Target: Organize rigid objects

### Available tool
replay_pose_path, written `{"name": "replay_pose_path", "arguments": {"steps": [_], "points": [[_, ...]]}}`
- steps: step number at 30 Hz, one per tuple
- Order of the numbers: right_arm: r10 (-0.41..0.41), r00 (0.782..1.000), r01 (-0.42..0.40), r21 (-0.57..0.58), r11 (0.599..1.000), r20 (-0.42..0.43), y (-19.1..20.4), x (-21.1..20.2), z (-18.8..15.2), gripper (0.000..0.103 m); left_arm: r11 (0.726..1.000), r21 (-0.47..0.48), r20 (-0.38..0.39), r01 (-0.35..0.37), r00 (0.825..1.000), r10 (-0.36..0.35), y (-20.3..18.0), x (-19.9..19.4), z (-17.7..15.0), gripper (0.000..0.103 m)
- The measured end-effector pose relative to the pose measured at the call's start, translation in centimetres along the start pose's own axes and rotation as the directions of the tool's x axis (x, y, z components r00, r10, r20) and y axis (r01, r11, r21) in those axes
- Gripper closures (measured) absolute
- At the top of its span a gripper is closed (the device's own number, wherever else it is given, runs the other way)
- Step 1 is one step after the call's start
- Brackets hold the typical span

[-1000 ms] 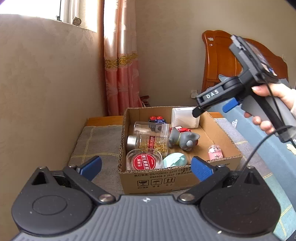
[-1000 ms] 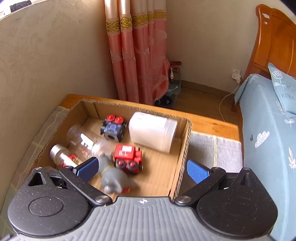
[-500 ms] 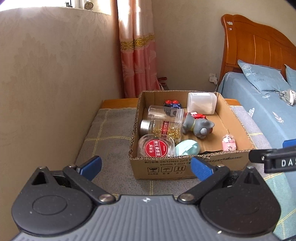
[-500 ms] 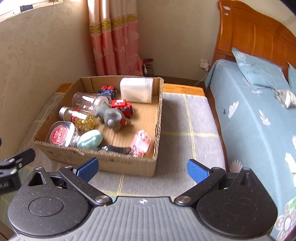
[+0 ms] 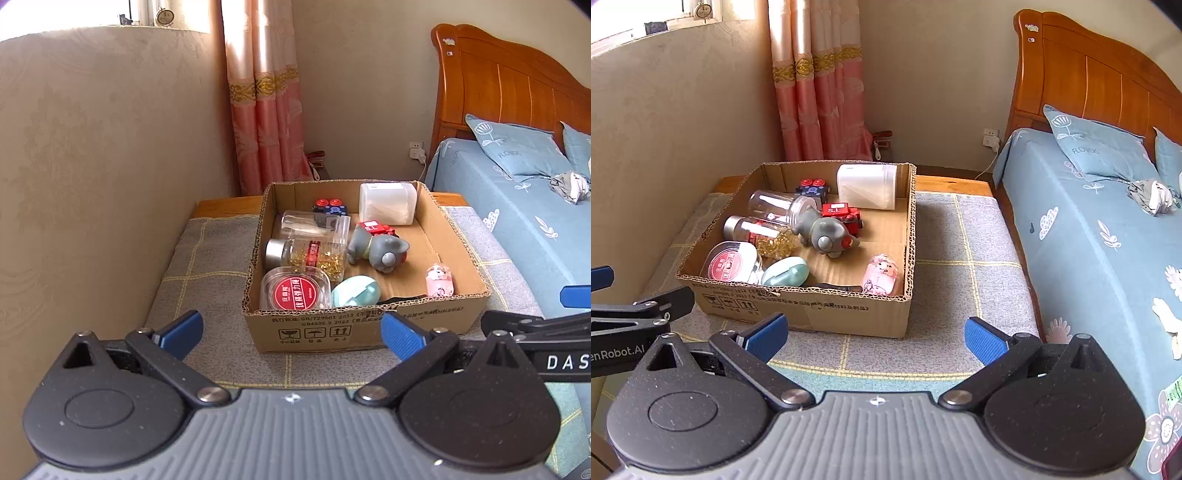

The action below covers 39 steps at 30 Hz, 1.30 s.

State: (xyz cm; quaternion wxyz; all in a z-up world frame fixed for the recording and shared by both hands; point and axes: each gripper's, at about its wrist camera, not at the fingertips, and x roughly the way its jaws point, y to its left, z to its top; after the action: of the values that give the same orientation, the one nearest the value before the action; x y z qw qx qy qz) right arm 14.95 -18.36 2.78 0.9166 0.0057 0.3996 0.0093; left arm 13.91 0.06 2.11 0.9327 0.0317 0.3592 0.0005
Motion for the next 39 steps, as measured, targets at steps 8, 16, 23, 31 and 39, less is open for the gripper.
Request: {"name": "replay_pose_path", "arguments": {"steps": [8,16,23,31,39], "points": [[0.001,1.000,-0.001,0.010,1.000,0.006,-0.34,-0.16,0.07,0.000,1.000,0.004,-0.002,-0.009,1.000,0.009,0.02,-0.07,0.06,0.001],[0.000,1.000,0.000,0.010,1.000,0.012,-0.34,-0.34,0.08,0.000,1.000,0.007,0.006,-0.013,1.000,0.013,0.00,-0.42,0.24,0.001],[-0.001,1.000,0.001,0.010,1.000,0.015,-0.35,-0.46,0.13,0.000,1.000,0.007,0.006,-0.018,1.000,0.018,0.00,-0.56,0.29,0.001],[-0.002,1.000,0.002,0.012,1.000,0.018,-0.42,-0.48,0.12,0.000,0.999,0.013,0.010,-0.036,0.999,0.036,-0.03,-0.72,0.44,0.001],[-0.003,1.000,0.002,0.006,1.000,0.018,-0.40,-0.42,0.14,0.000,0.999,0.019,0.011,-0.042,0.999,0.041,-0.16,-0.82,0.49,0.001]]}}
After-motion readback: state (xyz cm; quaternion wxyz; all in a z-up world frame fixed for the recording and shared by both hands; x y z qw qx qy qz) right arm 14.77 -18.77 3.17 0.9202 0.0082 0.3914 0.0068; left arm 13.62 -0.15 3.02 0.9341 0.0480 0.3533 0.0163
